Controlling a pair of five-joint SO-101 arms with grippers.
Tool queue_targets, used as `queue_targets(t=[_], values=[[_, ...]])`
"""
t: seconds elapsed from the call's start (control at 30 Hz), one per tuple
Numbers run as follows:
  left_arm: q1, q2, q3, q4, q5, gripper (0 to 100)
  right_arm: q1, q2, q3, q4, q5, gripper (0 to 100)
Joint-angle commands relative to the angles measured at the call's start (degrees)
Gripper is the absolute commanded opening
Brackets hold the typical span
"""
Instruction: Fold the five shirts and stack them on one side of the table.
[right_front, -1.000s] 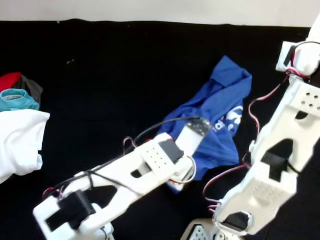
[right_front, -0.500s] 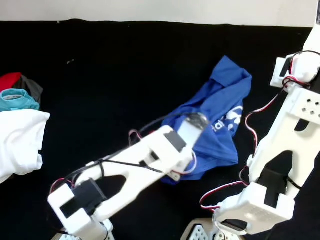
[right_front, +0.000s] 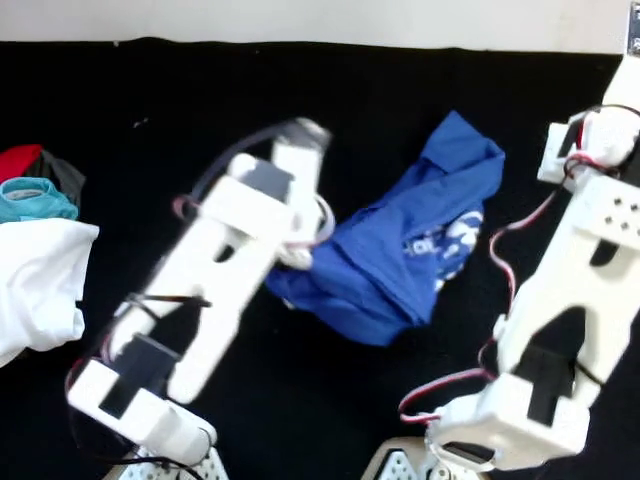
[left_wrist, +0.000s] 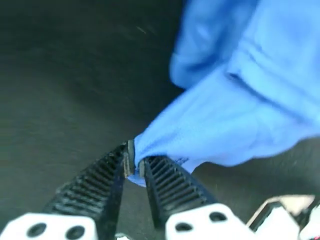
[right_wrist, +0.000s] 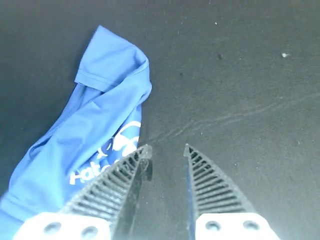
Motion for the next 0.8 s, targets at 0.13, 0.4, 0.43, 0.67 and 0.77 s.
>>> queue_targets(t=[0.13,0.4,0.43,0.67,0.77], values=[[-17.54,-0.04,-14.73,0.70,-0.44,1,-11.30,-15.78,24.66,-0.92,0.35,10.7],[-25.80,0.13,-16.40,0.44,-0.44,1,-38.11,-22.81,68.26,-25.01,0.70,14.8],[-26.24,0.13,-16.40,0.44,-0.44,1,-41.71,-22.81,72.40,-28.35,0.53,18.2],[-28.97,0.13,-16.48,0.44,-0.44,1,-53.93,-22.81,83.03,-41.27,0.26,25.2],[-29.23,0.13,-16.48,0.79,-0.44,1,-54.20,-20.44,83.38,-42.59,0.26,25.2]])
